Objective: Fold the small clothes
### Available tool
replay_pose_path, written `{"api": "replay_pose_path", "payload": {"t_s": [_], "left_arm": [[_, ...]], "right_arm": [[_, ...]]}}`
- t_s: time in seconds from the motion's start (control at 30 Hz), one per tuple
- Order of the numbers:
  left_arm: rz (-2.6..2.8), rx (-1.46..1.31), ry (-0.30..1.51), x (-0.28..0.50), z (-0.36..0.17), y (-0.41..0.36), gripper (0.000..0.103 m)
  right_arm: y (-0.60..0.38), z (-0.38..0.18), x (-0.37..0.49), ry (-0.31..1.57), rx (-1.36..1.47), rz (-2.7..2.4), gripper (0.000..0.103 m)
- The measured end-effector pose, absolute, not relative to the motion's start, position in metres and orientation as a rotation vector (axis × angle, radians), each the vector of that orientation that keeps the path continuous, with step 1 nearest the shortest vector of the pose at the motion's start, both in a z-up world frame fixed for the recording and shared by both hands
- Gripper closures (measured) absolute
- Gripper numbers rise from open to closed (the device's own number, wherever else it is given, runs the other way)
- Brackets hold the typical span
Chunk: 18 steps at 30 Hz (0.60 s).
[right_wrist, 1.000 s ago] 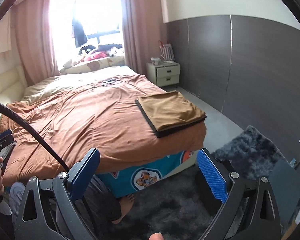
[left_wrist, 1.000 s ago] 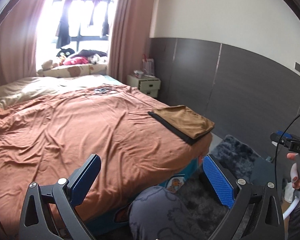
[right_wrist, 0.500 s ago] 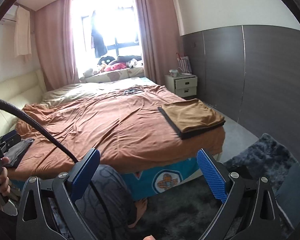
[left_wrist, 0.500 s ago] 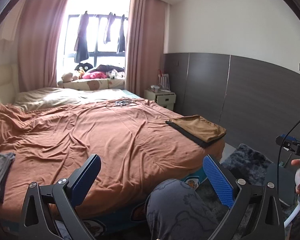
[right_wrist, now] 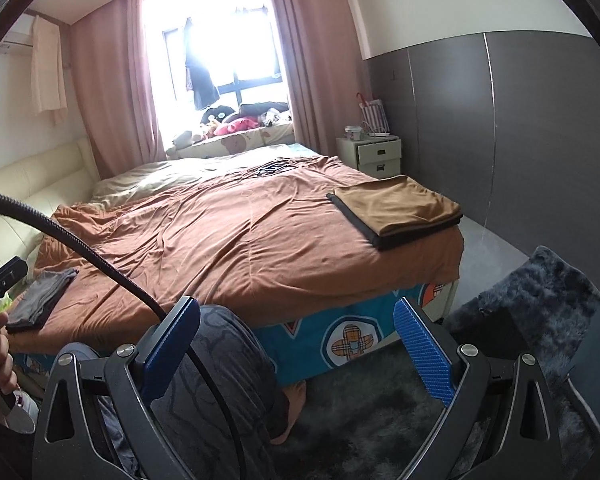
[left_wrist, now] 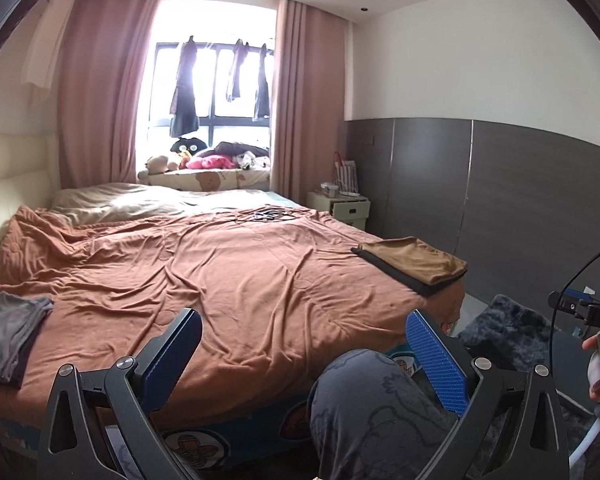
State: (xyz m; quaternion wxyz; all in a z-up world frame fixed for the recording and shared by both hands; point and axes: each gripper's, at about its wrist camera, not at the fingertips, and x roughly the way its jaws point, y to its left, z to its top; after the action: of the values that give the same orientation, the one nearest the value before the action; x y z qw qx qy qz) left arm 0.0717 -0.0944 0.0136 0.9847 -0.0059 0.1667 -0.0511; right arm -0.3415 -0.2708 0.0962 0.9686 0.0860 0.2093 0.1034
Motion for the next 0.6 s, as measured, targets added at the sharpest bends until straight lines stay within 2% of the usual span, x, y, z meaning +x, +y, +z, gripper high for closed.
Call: {"api": "replay_pose_path", "payload": {"t_s": [0.6], "left_arm": [[-0.095,-0.010,0.321,0.065,0.014,-0.091,0.000]], "right_arm": [[-0.248,0.098,-0.368,0.401,0.154,0.207,0.006]]}}
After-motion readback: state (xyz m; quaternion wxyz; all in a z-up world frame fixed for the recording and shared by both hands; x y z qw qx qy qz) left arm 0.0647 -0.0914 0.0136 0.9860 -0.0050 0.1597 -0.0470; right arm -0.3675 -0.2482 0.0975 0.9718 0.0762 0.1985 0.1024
